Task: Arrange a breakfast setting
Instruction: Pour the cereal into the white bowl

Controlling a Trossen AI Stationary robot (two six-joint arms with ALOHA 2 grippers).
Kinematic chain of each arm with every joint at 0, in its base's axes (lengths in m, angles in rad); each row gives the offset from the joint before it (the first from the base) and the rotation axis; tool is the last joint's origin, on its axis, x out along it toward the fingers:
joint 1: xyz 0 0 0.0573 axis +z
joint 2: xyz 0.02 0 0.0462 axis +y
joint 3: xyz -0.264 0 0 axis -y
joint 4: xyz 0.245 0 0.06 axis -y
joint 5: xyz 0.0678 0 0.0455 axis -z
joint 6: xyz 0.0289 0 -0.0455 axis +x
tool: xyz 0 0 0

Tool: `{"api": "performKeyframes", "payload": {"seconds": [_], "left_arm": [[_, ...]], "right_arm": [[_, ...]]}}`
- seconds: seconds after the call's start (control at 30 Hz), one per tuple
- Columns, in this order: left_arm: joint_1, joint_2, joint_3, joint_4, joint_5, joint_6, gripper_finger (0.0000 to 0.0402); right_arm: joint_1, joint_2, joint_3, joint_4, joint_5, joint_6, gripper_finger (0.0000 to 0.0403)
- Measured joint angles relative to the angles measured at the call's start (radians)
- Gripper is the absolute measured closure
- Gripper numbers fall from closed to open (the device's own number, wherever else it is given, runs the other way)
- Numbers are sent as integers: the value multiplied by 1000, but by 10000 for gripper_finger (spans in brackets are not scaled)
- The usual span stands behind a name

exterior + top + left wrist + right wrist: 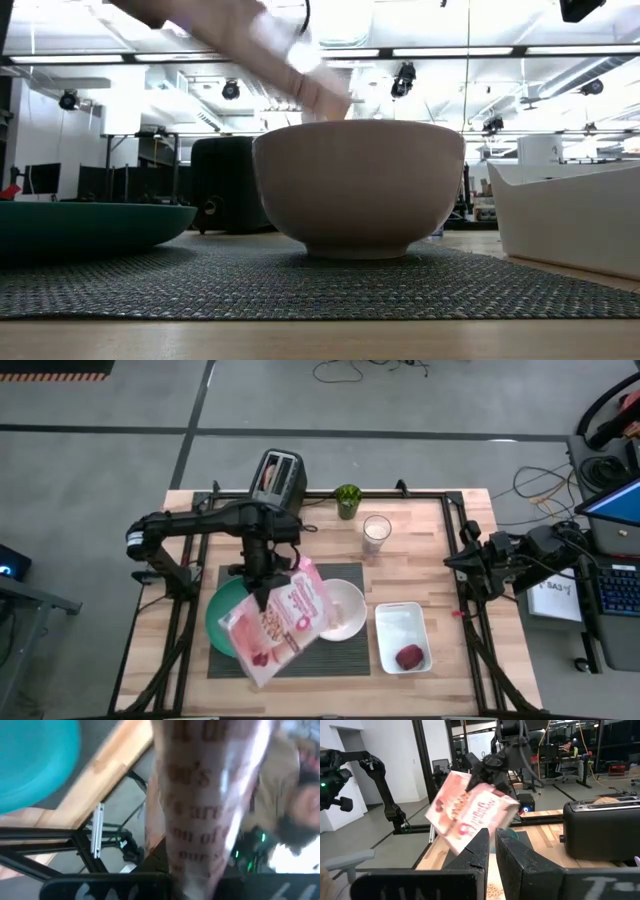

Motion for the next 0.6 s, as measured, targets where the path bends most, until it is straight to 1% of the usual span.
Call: {"api": "performKeyframes", "payload": {"seconds": [0.03, 0.13, 0.23, 0.27, 0.37, 0.47, 0.6], "left_arm": [[3, 7, 0, 2, -3, 0, 402], [1, 17, -3, 9, 26, 106, 402], [12, 5, -1, -5, 14, 32, 402], [16, 11, 0, -3, 17, 33, 402], [16, 20, -2, 9, 28, 100, 402], [16, 9, 1, -9, 5, 10, 402], [-3, 18, 0, 8, 42, 110, 402]], "right_arm": [[0, 0, 0, 1, 0, 0, 380], [0, 0, 0, 0, 0, 0, 380], [0, 0, 0, -1, 0, 0, 380], [0, 0, 0, -1, 0, 0, 380], [0, 0, 0, 0, 0, 0, 380], [0, 0, 0, -1, 0, 0, 380], [0, 0, 0, 0, 0, -1, 380]]}}
